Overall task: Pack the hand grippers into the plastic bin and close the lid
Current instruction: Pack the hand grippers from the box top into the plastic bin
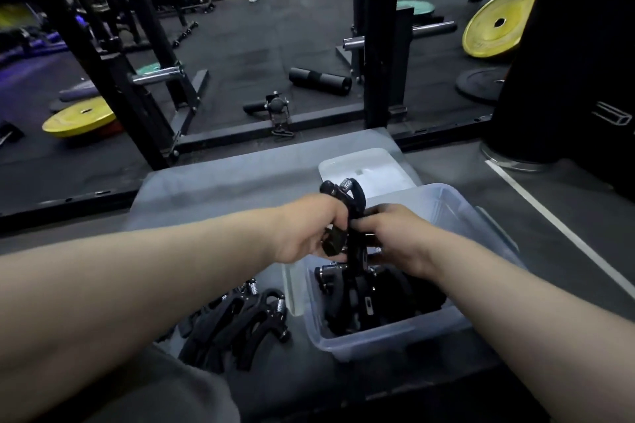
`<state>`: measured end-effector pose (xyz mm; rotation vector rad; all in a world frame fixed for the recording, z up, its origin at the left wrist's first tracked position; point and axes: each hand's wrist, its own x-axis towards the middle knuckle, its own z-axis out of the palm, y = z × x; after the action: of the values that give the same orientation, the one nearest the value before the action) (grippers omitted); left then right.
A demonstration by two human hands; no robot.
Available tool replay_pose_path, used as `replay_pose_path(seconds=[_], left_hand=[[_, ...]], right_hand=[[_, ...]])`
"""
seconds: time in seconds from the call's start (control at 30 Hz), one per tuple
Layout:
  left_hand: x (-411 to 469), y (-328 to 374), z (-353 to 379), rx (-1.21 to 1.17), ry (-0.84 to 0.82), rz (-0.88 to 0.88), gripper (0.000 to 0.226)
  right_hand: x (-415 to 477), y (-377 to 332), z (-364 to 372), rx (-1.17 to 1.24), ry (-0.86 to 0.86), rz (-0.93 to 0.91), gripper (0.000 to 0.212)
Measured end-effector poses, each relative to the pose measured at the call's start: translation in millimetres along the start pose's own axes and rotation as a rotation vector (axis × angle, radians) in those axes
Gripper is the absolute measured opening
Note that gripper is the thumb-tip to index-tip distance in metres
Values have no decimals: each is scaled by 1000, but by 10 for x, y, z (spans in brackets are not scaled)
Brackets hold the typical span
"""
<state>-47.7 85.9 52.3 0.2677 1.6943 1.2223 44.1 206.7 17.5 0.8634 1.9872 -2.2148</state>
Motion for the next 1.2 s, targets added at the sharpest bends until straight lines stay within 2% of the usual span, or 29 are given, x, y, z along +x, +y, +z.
replay_pose_path(seconds=[0.1, 0.17, 0.23, 0.3, 0.33, 0.4, 0.47, 0.53, 0.63, 0.77, 1.03, 1.13, 1.2], left_hand=[[24, -27, 42, 61, -4, 10, 42], [32, -21, 55, 96, 3, -16, 35], [72, -17, 38, 197, 37, -23, 26], [158, -32, -49, 337, 171, 47, 24], [200, -49, -131, 454, 236, 114, 31], [242, -69, -325, 866, 287, 261, 51], [238, -95, -448, 1274, 240, 356, 51], [230, -131, -496, 1448, 166, 408, 47], [233, -200, -470, 1456, 123, 403, 48], [248, -259, -436, 1495, 116, 369, 51], [216, -233, -523, 1555, 62, 357, 53], [226, -228, -539, 1554, 59, 368, 52], [244, -239, -548, 1564, 53, 379, 52]], right_hand=[[-6, 142, -60, -22, 75, 10, 38], [1, 170, -117, -93, 122, -21, 30], [38, 178, -221, -277, 232, -62, 23], [63, 171, -350, -531, 302, -46, 23], [50, 167, -388, -625, 284, -11, 21], [19, 199, -402, -719, 197, 75, 19], [5, 248, -337, -747, 150, 115, 24], [21, 286, -233, -753, 152, 92, 25], [55, 340, -55, -800, 171, 54, 12], [82, 431, 74, -961, 193, 11, 12], [41, 454, 122, -1127, 73, -23, 25], [11, 456, 118, -1225, -19, 11, 20], [5, 463, 112, -1255, -16, 35, 17]])
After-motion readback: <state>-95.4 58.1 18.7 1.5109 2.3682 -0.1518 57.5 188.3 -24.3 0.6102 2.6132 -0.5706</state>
